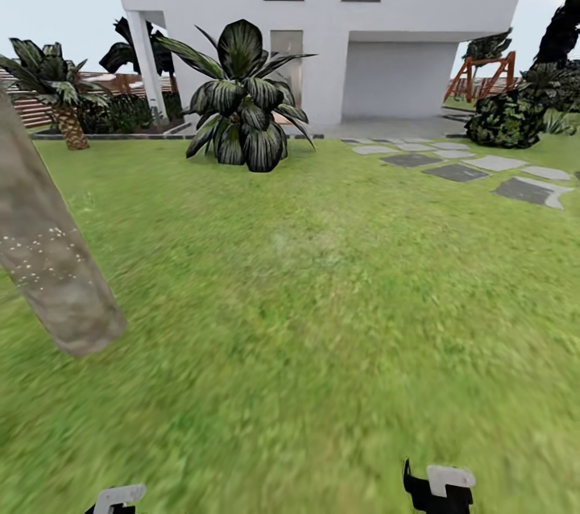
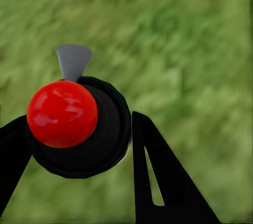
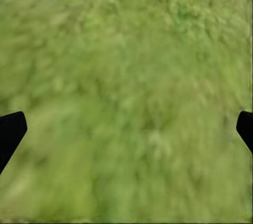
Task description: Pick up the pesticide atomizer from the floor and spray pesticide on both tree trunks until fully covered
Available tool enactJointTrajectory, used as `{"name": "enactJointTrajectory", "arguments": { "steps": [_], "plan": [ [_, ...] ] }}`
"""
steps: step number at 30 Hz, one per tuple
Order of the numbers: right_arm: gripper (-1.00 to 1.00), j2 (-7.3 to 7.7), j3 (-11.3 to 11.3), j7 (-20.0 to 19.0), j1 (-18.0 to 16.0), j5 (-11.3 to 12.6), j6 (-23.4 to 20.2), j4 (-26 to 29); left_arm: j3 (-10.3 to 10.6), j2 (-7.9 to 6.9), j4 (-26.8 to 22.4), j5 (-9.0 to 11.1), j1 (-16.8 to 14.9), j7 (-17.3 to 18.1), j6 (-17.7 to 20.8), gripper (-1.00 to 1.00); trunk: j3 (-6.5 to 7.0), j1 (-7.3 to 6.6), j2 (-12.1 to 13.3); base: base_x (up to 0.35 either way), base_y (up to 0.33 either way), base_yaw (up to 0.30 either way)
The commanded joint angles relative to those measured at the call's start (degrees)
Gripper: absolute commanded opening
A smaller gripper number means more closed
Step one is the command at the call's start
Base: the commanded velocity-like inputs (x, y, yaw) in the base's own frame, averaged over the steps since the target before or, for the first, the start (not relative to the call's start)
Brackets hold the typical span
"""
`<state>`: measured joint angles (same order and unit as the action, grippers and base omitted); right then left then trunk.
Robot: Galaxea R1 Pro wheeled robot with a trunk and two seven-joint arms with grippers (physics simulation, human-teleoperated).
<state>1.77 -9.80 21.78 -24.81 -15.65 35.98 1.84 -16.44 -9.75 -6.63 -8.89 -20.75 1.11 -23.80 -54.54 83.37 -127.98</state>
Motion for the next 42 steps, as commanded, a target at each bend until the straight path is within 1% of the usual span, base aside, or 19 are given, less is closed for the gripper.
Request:
{"name": "enactJointTrajectory", "arguments": {
  "steps": [1,12,19,42],
  "plan": [
    [1.0,-0.01,-0.4,0.3,-0.1,-0.6,0.1,-0.1,-0.5,0.0,0.0,-0.5,0.0,0.1,-0.2,-1.0,-0.05,-0.04,0.0,-0.277,0.237,-0.3],
    [1.0,-0.01,-0.4,0.3,-0.1,-0.5,0.1,-0.1,-0.4,-0.03,0.1,-0.6,0.0,0.1,-0.2,-1.0,-0.05,-0.04,0.0,-0.237,0.209,-0.3],
    [1.0,-0.01,-0.4,0.3,-0.1,-0.5,0.1,-0.1,-0.4,0.0,0.1,-0.6,0.0,0.1,-0.2,-1.0,-0.1,-0.04,0.0,-0.011,0.01,-0.299],
    [1.0,-0.01,-0.4,0.3,-0.1,-0.5,0.2,-0.1,-0.4,-0.01,0.1,-0.6,0.0,0.1,-0.2,-1.0,-0.89,-0.04,0.0,0.0,0.0,-0.278]
  ]
}}
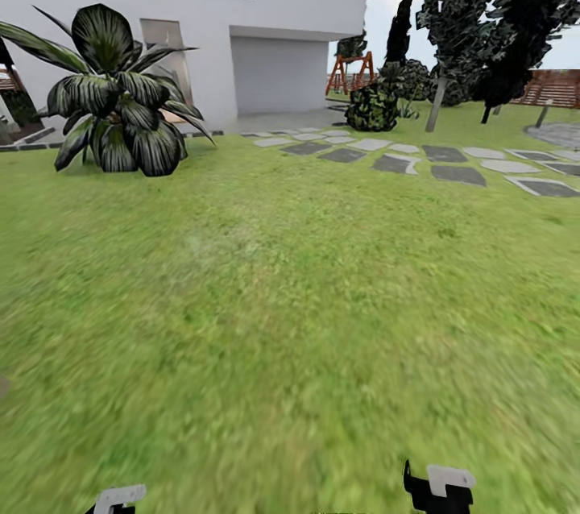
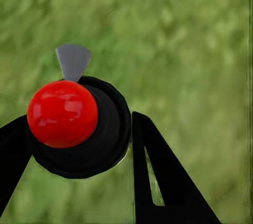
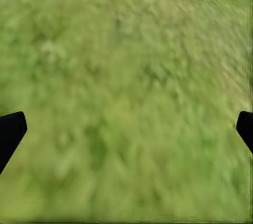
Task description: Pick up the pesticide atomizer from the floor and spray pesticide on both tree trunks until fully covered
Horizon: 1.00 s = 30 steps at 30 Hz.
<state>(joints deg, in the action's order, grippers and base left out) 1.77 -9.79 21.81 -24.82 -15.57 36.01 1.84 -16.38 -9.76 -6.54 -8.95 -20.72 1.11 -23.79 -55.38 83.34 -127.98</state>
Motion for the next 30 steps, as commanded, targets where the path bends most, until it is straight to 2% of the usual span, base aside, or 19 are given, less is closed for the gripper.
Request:
{"name": "enactJointTrajectory", "arguments": {
  "steps": [1,30],
  "plan": [
    [1.0,-0.01,-0.4,0.3,-0.1,-0.6,0.1,-0.1,-0.5,0.0,0.0,-0.5,-0.1,0.1,-0.2,-1.0,-0.07,-0.01,0.0,0.0,0.0,-0.285],
    [1.0,-0.01,-0.4,0.3,-0.1,-0.6,0.1,-0.1,-0.5,0.0,0.0,-0.6,0.0,0.1,-0.2,-1.0,-0.7,-0.01,0.0,0.0,0.0,-0.285]
  ]
}}
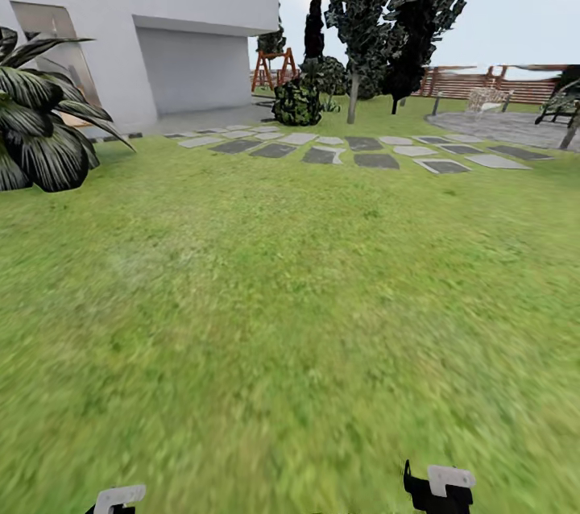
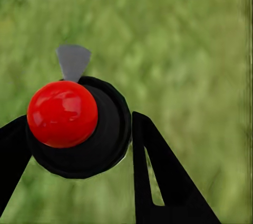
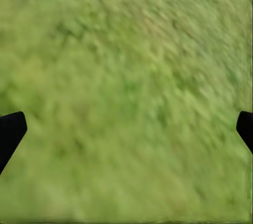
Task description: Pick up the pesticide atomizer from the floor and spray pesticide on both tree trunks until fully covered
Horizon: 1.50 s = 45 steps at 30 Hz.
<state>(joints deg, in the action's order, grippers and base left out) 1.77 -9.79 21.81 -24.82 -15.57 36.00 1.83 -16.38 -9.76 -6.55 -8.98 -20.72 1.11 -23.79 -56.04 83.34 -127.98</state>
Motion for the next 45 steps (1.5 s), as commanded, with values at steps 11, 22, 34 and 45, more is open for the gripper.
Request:
{"name": "enactJointTrajectory", "arguments": {
  "steps": [11,22,34,45],
  "plan": [
    [1.0,-0.01,-0.4,0.3,-0.1,-0.6,0.1,-0.1,-0.4,0.15,0.0,-0.7,0.0,0.1,-0.2,-1.0,-0.29,-0.01,0.0,0.0,0.0,-0.285],
    [1.0,-0.01,-0.4,0.3,-0.1,-0.6,0.1,-0.2,-0.5,-0.05,0.0,-0.3,0.0,0.1,-0.2,-1.0,-0.53,-0.01,0.0,0.0,0.0,-0.285],
    [1.0,-0.01,-0.4,0.3,-0.1,-0.6,0.1,-0.2,-0.5,-0.09,0.0,-0.5,0.0,0.1,-0.2,-1.0,-0.79,-0.01,0.0,0.122,-0.086,-0.285],
    [1.0,-0.01,-0.4,0.3,-0.1,-0.6,0.1,-0.2,-0.5,-0.09,0.0,-0.5,0.0,0.1,-0.2,-1.0,-1.03,-0.01,0.0,0.164,-0.232,-0.285]
  ]
}}
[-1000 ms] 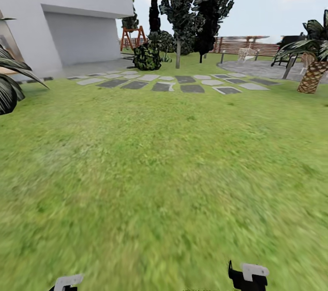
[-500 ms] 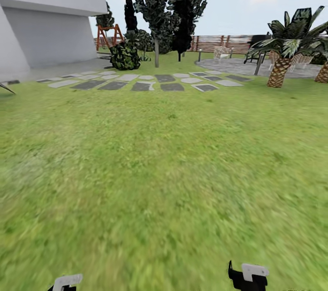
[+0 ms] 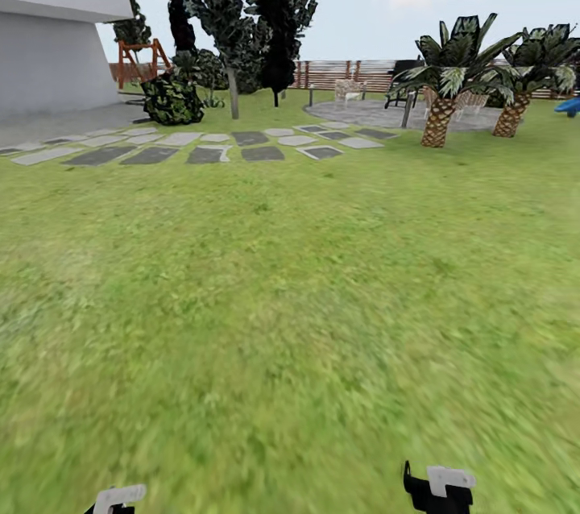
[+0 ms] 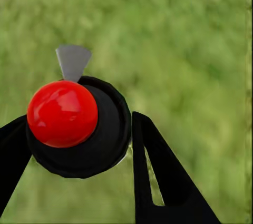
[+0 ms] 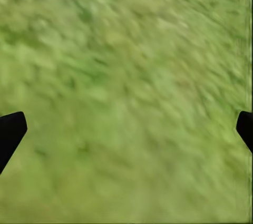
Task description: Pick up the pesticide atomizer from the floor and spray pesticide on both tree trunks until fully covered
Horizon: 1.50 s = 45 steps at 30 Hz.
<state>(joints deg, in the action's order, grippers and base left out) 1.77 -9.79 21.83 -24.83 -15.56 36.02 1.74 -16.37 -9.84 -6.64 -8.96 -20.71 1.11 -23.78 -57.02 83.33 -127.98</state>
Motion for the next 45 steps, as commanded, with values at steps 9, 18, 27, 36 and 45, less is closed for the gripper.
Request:
{"name": "enactJointTrajectory", "arguments": {
  "steps": [9,18,27,36,45],
  "plan": [
    [1.0,-0.01,-0.4,0.2,0.0,-0.6,0.1,0.0,-0.5,-0.01,0.1,-0.5,0.0,0.1,-0.2,-1.0,-0.24,0.0,0.0,0.048,-0.269,-0.285],
    [1.0,-0.01,-0.4,0.2,0.0,-0.6,0.1,-0.1,-0.5,-0.09,0.0,-0.5,0.0,0.1,-0.2,-1.0,-0.44,0.0,0.0,0.001,-0.271,-0.285],
    [1.0,-0.01,-0.4,0.2,0.0,-0.6,0.1,-0.1,-0.6,-0.09,0.0,-0.5,0.0,0.1,-0.2,-1.0,-0.64,0.0,0.0,0.008,-0.271,-0.285],
    [1.0,-0.01,-0.4,0.2,0.0,-0.6,0.1,0.0,-0.6,-0.18,0.0,-0.5,0.0,0.1,-0.2,-1.0,-0.83,0.0,0.0,0.091,-0.271,-0.285],
    [1.0,-0.01,-0.4,0.2,0.0,-0.6,0.1,-0.1,-0.7,-0.27,0.0,-0.4,0.3,0.1,-0.2,-1.0,-1.03,0.0,0.0,0.132,-0.266,-0.285]
  ]
}}
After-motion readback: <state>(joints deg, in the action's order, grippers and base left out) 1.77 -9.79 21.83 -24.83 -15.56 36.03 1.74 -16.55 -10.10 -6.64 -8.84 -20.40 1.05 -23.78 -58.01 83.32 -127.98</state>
